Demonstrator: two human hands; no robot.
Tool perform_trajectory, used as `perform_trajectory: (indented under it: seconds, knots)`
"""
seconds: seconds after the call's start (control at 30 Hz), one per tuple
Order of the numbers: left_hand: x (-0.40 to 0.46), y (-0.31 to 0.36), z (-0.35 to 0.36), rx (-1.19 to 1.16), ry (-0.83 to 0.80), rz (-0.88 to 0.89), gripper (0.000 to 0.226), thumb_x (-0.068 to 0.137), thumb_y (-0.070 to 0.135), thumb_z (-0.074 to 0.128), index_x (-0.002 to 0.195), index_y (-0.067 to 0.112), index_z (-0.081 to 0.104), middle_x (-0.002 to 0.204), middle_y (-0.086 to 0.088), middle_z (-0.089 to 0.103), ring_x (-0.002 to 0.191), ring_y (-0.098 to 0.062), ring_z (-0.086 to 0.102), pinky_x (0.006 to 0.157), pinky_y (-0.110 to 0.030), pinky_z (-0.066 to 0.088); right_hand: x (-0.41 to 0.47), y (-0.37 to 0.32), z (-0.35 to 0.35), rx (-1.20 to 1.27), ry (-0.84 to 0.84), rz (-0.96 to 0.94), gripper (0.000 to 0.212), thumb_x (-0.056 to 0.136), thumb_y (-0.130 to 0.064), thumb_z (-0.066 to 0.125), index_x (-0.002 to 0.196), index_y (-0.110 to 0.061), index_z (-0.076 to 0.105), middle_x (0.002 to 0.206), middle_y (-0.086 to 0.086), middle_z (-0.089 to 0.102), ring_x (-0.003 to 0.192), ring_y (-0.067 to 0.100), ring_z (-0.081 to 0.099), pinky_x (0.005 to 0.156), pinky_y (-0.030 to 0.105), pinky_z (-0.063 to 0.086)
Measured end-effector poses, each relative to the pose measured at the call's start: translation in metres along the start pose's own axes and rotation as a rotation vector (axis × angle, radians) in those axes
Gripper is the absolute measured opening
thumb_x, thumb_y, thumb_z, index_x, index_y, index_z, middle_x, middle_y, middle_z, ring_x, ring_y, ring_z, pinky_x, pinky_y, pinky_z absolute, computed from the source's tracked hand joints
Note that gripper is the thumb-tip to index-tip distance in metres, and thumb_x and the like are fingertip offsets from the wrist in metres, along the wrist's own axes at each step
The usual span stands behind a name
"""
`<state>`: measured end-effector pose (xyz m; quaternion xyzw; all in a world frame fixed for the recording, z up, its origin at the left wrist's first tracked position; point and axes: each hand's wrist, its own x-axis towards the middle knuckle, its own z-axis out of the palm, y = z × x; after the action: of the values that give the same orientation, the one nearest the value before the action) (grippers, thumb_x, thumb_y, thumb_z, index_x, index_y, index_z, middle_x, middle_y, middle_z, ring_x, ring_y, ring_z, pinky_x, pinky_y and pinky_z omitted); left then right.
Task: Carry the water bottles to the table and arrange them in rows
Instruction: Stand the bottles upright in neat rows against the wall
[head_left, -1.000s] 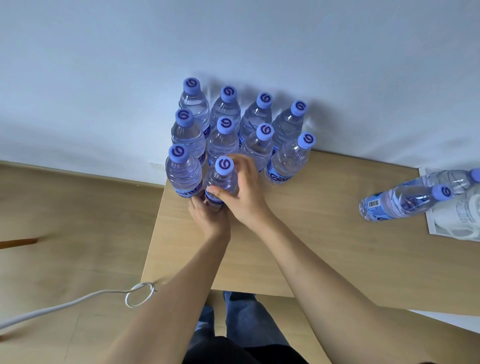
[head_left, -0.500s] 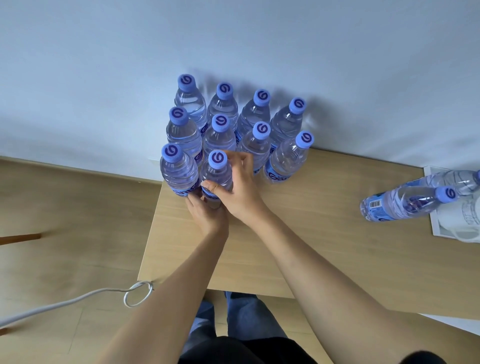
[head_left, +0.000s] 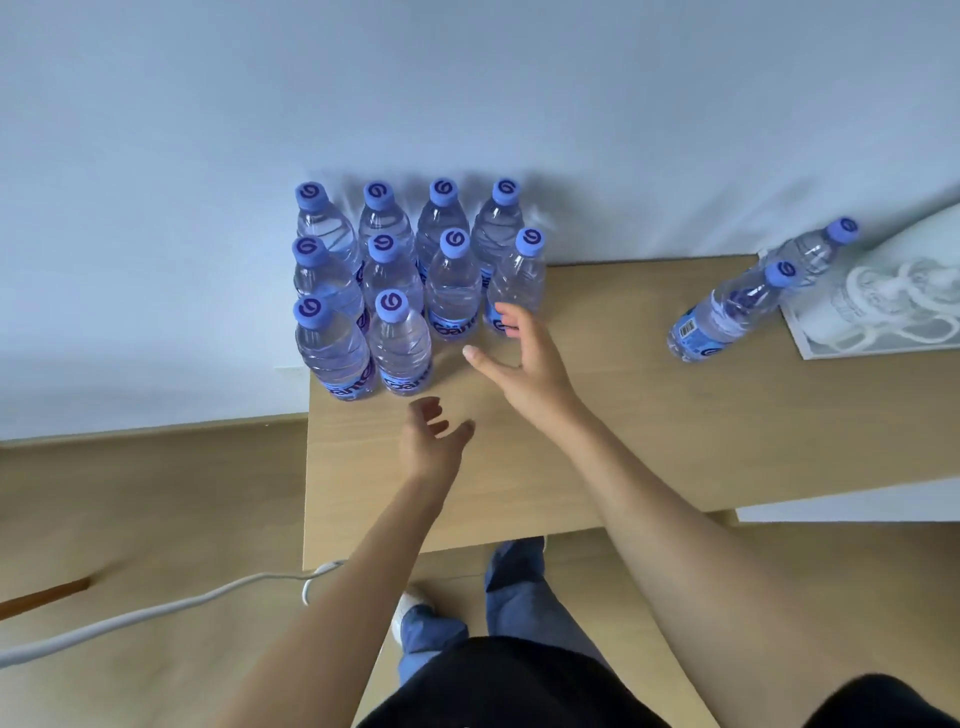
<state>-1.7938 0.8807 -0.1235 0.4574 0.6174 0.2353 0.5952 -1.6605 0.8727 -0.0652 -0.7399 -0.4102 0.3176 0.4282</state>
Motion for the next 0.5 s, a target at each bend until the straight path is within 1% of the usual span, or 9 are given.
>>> perform_trajectory:
  seconds: [0.07, 0.13, 0.2, 0.27, 0.37, 0.5]
  knots:
    - [-0.009, 0.007, 0.005, 0.039, -0.077, 0.037, 0.047, 0.084, 0.012, 0.073, 0.125, 0.012, 0.050, 0.120, 0.001, 0.055, 0.100, -0.013, 0.057, 0.064, -0.019, 0.043, -0.012, 0.007, -0.018, 0.009, 0.102, 0.040, 0.060, 0.087, -0.033, 0.075, 0.138, -0.021, 0.047, 0.135, 0.000, 0.048, 0.121, 0.008, 0.047, 0.095, 0.016, 0.035]
    - [-0.019, 0.015, 0.014, 0.072, -0.157, 0.073, 0.044, 0.085, 0.013, 0.073, 0.124, 0.012, 0.051, 0.118, 0.001, 0.056, 0.098, -0.012, 0.057, 0.063, -0.018, 0.043, -0.023, 0.014, -0.039, 0.000, 0.194, 0.071, 0.058, 0.087, -0.033, 0.074, 0.137, -0.020, 0.047, 0.131, -0.001, 0.049, 0.118, 0.010, 0.049, 0.089, 0.017, 0.035]
    - [-0.028, 0.022, 0.025, 0.110, -0.232, 0.107, 0.042, 0.086, 0.014, 0.072, 0.123, 0.013, 0.053, 0.118, 0.001, 0.058, 0.098, -0.013, 0.058, 0.064, -0.019, 0.043, -0.034, 0.021, -0.064, 0.021, 0.278, 0.105, 0.056, 0.088, -0.030, 0.074, 0.136, -0.018, 0.047, 0.130, -0.001, 0.051, 0.115, 0.013, 0.052, 0.089, 0.020, 0.037]
    - [-0.036, 0.030, 0.039, 0.157, -0.290, 0.139, 0.041, 0.086, 0.016, 0.073, 0.122, 0.014, 0.054, 0.118, 0.001, 0.059, 0.100, -0.014, 0.059, 0.069, -0.022, 0.044, -0.044, 0.028, -0.088, 0.054, 0.341, 0.141, 0.055, 0.089, -0.028, 0.073, 0.136, -0.017, 0.047, 0.132, 0.001, 0.052, 0.112, 0.014, 0.054, 0.089, 0.021, 0.038]
    - [-0.044, 0.043, 0.065, 0.199, -0.335, 0.181, 0.041, 0.084, 0.015, 0.074, 0.121, 0.014, 0.056, 0.117, 0.000, 0.059, 0.099, -0.015, 0.059, 0.071, -0.023, 0.044, -0.053, 0.037, -0.124, 0.081, 0.388, 0.171, 0.053, 0.090, -0.029, 0.072, 0.136, -0.019, 0.047, 0.130, -0.001, 0.051, 0.112, 0.013, 0.054, 0.088, 0.023, 0.039]
    - [-0.052, 0.066, 0.117, 0.247, -0.384, 0.255, 0.044, 0.082, 0.014, 0.077, 0.121, 0.015, 0.056, 0.117, 0.001, 0.059, 0.101, -0.014, 0.059, 0.069, -0.019, 0.045, -0.048, 0.048, -0.176, 0.102, 0.455, 0.160, 0.048, 0.090, -0.024, 0.072, 0.132, -0.014, 0.050, 0.129, 0.001, 0.056, 0.113, 0.015, 0.055, 0.096, 0.029, 0.045]
